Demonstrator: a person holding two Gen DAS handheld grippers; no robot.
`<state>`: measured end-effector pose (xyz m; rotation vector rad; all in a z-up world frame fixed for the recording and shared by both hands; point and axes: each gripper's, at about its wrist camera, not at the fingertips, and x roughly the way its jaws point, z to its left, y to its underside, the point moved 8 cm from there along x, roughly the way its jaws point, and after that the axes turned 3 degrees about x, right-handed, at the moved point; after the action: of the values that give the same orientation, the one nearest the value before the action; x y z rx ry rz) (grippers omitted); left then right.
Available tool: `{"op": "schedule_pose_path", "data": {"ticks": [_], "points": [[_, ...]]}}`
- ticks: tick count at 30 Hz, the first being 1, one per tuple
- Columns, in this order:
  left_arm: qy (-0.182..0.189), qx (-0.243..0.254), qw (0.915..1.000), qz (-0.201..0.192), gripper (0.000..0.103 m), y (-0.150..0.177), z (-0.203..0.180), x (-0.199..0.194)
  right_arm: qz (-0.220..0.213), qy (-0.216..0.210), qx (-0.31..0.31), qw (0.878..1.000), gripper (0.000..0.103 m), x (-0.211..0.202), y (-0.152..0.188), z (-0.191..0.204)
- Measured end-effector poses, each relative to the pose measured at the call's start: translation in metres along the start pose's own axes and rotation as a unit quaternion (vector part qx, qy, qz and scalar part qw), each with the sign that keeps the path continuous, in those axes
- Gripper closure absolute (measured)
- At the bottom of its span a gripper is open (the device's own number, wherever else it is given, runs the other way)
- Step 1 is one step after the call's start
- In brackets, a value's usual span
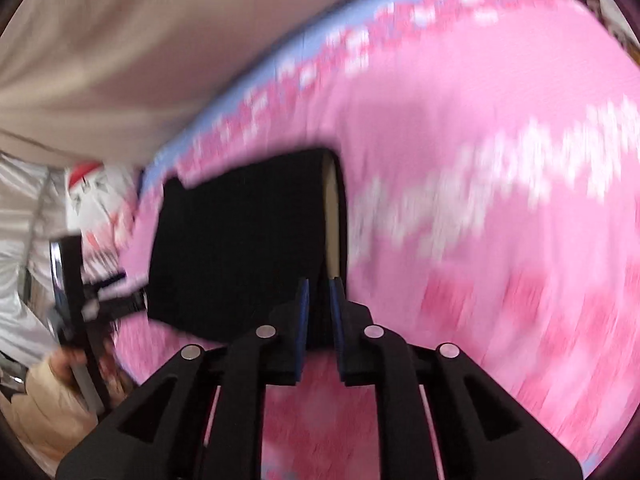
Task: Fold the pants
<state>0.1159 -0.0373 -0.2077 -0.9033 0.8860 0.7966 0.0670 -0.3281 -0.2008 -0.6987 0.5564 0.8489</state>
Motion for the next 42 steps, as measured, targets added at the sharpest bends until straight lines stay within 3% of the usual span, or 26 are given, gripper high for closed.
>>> {"op": "schedule_pose_path", "data": {"ticks": [1,4,6,9,11,13,16,17,21,24,26,29,33,35,37,39,40,42], "points": [[0.008,-0.005,0.9999,0.007,0.005,0.005,0.007,0.005,0.007,-0.006,0.008,1.0,0.089,0.005,0.014,0.002],[0.063,-0.013,0.9965,0.053,0.005,0.026,0.018,0.031,0.014,0.005,0.043,0.999,0.052,0.029,0.033,0.005],[0.092,-0.003,0.9937,0.064,0.005,0.035,0.014,0.042,0.01,0.003,0.041,0.999,0.052,0.037,0.036,0.01],[0.059,0.053,0.9966,0.021,0.005,0.031,0.004,0.04,0.018,0.045,0.018,0.999,0.054,0.05,0.042,0.017],[0.041,0.083,0.9957,0.003,0.005,0.028,0.001,0.037,0.009,0.046,0.066,0.997,0.053,0.043,0.044,0.014],[0.049,0.08,0.9955,-0.011,0.005,0.024,0.005,0.029,-0.002,0.015,0.127,0.992,0.052,0.034,0.05,0.012],[0.099,0.042,0.9942,-0.01,0.005,0.03,0.019,0.026,0.007,-0.049,0.19,0.981,0.033,0.039,0.07,0.015],[0.119,0.028,0.9924,-0.004,0.005,0.037,0.026,0.028,0.012,-0.059,0.197,0.979,0.033,0.046,0.072,0.017],[0.213,-0.015,0.9767,0.022,0.005,0.044,0.036,0.05,0.008,-0.12,0.229,0.966,0.033,0.077,0.071,0.021],[0.264,-0.016,0.9633,0.048,0.005,0.047,0.03,0.066,-0.035,-0.144,0.255,0.956,0.022,0.082,0.061,0.021],[0.28,-0.036,0.9572,0.062,0.005,0.041,0.037,0.081,-0.055,-0.139,0.268,0.952,0.021,0.084,0.058,0.022],[0.284,-0.03,0.9567,0.056,0.005,0.032,0.038,0.084,-0.097,-0.14,0.258,0.951,0.028,0.072,0.054,0.028],[0.288,-0.025,0.9566,0.036,0.006,0.015,0.038,0.072,-0.072,-0.079,0.228,0.968,0.028,0.078,0.054,0.025],[0.267,-0.018,0.9624,0.044,0.005,0.009,0.026,0.077,-0.076,-0.073,0.252,0.962,0.027,0.082,0.053,0.012],[0.27,-0.027,0.9607,0.057,0.005,0.008,0.021,0.083,-0.085,-0.091,0.279,0.952,0.027,0.09,0.049,0.006],[0.274,-0.045,0.9584,0.067,0.005,0.005,0.019,0.084,-0.08,-0.074,0.253,0.961,0.038,0.095,0.043,0.011],[0.272,-0.046,0.9586,0.072,0.005,0.004,0.019,0.085,-0.071,-0.059,0.234,0.968,0.059,0.101,0.041,0.017],[0.268,-0.049,0.9593,0.072,0.01,0.008,0.015,0.079,-0.062,-0.044,0.217,0.973,0.065,0.103,0.039,0.016]]}}
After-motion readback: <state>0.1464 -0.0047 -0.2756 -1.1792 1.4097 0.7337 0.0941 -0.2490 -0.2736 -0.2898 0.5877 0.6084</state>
